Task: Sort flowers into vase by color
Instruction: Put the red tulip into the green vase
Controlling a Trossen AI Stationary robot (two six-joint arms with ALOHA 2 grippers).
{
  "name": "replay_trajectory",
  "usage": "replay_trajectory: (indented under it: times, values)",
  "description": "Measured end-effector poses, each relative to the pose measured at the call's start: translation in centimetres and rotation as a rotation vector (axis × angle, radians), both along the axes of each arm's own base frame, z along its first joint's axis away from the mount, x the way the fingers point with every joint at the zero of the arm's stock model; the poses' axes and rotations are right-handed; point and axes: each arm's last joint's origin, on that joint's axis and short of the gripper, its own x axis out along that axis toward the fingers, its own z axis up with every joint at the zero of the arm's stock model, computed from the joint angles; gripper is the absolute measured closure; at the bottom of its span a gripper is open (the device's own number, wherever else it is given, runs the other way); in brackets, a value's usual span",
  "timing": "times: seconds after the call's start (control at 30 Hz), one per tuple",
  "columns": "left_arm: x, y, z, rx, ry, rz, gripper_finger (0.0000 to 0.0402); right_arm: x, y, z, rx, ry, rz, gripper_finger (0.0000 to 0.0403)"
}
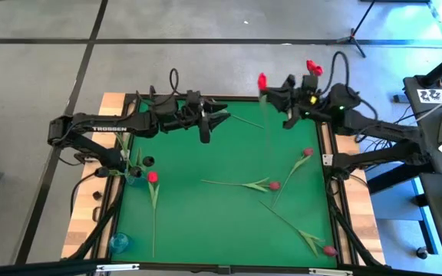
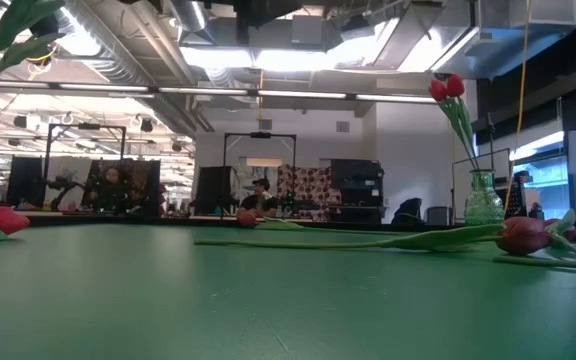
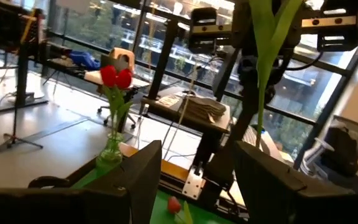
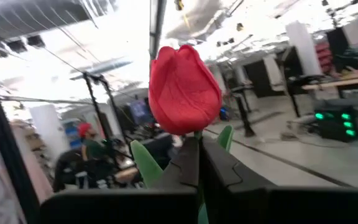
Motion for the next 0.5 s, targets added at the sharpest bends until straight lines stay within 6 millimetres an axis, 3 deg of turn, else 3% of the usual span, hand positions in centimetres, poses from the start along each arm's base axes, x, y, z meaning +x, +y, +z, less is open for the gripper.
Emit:
replay_trajectory:
  times: [0.2,0.5]
  values:
    - [0.2,-1.1,0.4,0.021,-0.034,-0.099,0.0207,3.2,0.3,-1.0,-0.005,-0.055,0.040,0.0403]
    - [0.6,-1.9,0.4,0.046,-0.057,-0.111,0.0207,7.4,0.2,-3.0,0.015,-0.174,0.090,0.0403]
